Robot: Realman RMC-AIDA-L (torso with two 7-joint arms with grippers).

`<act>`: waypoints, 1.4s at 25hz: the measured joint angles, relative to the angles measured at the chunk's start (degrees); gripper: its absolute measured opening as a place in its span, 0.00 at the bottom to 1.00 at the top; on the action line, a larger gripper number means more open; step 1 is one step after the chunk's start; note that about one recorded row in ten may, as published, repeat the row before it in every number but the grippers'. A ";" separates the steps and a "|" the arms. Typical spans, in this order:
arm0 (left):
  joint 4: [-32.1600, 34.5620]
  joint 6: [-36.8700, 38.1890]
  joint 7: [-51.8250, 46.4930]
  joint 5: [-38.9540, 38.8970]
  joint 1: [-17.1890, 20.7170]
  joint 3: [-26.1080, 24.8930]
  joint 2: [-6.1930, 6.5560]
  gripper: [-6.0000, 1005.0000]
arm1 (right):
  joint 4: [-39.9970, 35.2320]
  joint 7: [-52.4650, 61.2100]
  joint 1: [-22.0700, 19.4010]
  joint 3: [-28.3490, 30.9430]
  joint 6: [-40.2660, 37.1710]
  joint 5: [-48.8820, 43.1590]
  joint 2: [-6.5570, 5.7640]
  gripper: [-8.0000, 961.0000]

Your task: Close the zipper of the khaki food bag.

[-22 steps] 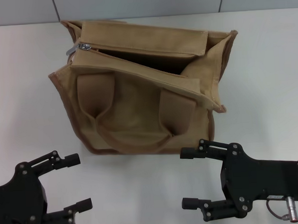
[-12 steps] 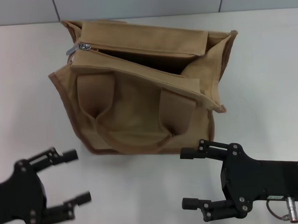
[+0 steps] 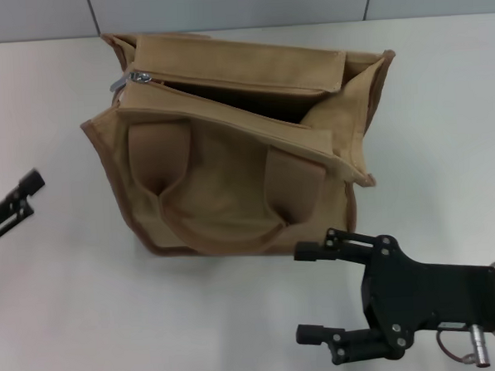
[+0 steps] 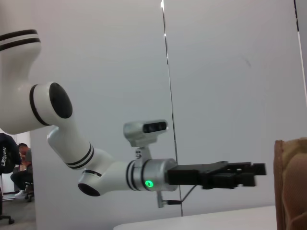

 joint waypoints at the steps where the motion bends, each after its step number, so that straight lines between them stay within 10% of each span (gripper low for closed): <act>1: -0.97 -1.68 0.03 0.07 -0.84 -0.38 -0.06 0.81 | 0.34 -0.02 0.32 -0.02 0.09 0.01 0.00 0.87; 17: -9.37 -4.93 0.05 -1.26 -10.59 7.45 -0.33 0.81 | 1.51 -0.19 1.12 -0.05 0.23 0.06 0.11 0.87; 35: -7.03 -6.05 -4.20 -6.81 -9.99 11.92 0.09 0.81 | 1.77 -0.25 1.56 0.42 0.77 0.05 0.10 0.87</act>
